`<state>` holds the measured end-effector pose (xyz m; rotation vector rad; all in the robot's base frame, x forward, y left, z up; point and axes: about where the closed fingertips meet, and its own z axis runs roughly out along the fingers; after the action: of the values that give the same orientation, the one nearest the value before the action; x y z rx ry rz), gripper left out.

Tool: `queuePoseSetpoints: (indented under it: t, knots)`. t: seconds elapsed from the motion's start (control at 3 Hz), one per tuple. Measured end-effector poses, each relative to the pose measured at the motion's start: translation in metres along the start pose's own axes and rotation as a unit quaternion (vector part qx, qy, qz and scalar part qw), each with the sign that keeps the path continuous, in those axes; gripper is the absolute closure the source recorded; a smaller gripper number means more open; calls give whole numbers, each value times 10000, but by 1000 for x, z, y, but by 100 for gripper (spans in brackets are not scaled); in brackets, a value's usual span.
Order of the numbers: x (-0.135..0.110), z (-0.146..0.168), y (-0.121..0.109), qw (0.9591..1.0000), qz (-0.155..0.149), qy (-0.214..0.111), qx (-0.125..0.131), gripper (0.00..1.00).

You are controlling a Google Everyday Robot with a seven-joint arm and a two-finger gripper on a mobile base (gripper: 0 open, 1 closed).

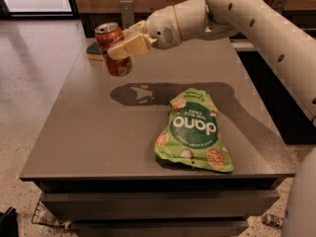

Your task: Move coke can near sponge

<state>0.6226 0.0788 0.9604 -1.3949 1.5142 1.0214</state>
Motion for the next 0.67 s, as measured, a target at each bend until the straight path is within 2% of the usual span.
queuePoseSetpoints:
  t: [0.33,0.67]
  knots:
    - [-10,-22,-58,9982,27,-154,582,100]
    - [-15,-39,-104,9936,-91,-366,1061,100]
